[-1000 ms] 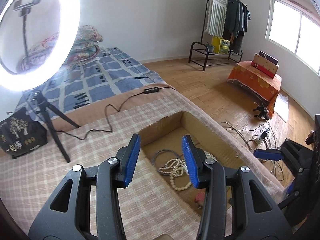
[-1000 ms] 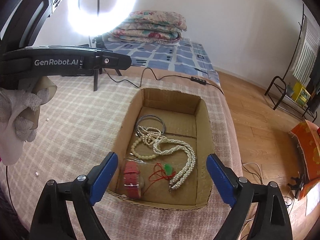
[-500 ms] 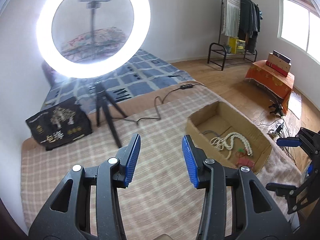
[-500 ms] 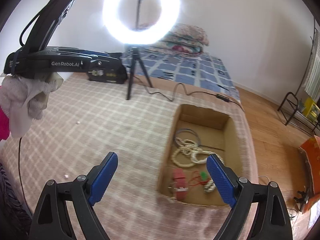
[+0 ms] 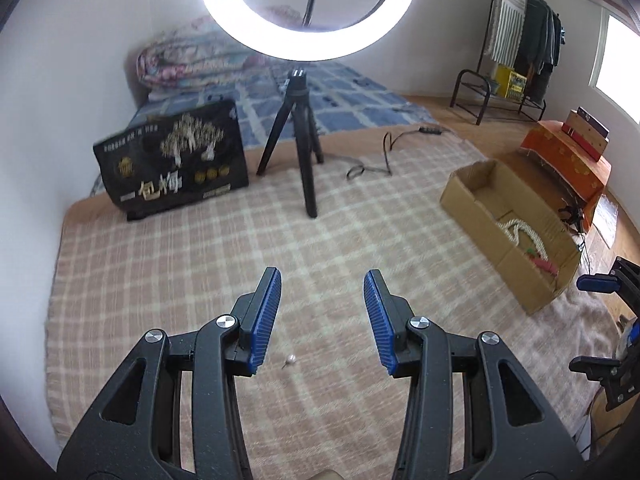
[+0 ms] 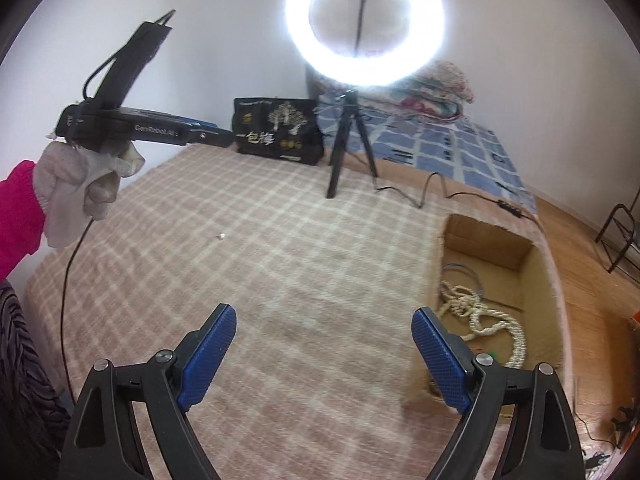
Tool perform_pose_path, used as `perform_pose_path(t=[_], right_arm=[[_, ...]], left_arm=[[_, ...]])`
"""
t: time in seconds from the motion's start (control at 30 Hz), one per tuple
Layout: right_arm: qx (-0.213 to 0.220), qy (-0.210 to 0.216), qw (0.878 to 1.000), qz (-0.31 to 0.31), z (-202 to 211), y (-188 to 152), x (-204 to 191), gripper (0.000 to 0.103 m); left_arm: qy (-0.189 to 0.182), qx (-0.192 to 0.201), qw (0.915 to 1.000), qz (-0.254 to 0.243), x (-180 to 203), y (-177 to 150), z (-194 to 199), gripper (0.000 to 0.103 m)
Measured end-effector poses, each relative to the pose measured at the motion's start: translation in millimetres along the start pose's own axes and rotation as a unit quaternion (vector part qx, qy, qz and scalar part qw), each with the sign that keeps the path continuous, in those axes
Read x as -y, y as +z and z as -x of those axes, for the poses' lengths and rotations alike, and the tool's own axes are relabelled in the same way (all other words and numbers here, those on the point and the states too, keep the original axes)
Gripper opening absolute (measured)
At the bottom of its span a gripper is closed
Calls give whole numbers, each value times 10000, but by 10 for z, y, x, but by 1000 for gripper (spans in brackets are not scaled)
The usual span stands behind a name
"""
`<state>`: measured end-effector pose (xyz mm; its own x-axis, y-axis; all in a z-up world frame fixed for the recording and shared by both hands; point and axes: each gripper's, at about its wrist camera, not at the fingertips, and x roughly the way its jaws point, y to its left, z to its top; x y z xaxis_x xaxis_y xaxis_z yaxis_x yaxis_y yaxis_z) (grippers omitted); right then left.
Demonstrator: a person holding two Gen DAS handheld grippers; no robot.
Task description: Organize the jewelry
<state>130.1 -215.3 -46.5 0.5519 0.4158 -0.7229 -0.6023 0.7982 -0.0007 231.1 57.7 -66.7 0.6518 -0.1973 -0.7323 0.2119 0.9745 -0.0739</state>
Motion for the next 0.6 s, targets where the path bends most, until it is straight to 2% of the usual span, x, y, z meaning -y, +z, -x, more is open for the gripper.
perform_pose_path(t=[0.1, 0.2, 0.33, 0.43, 0.6], right_arm=[[-196, 260, 9994, 92, -143, -55, -129, 80], [-444, 344, 9981, 251, -294, -126, -264, 78], [-695, 642, 9950, 305, -471, -214, -413, 70], [-775, 775, 9934, 331, -559, -269, -507, 66], [-953, 993, 9898, 376, -729, -353, -656, 52]], left_arm=[[40, -216, 9997, 108, -127, -115, -103, 44], [3, -409, 9986, 334, -292, -233, -197, 44], [-4, -600, 9967, 548, -496, -390, -296, 44], [-13, -688, 9960, 569, -584, -500, -353, 44], [-143, -731, 9965, 375, -565, -645, -421, 44]])
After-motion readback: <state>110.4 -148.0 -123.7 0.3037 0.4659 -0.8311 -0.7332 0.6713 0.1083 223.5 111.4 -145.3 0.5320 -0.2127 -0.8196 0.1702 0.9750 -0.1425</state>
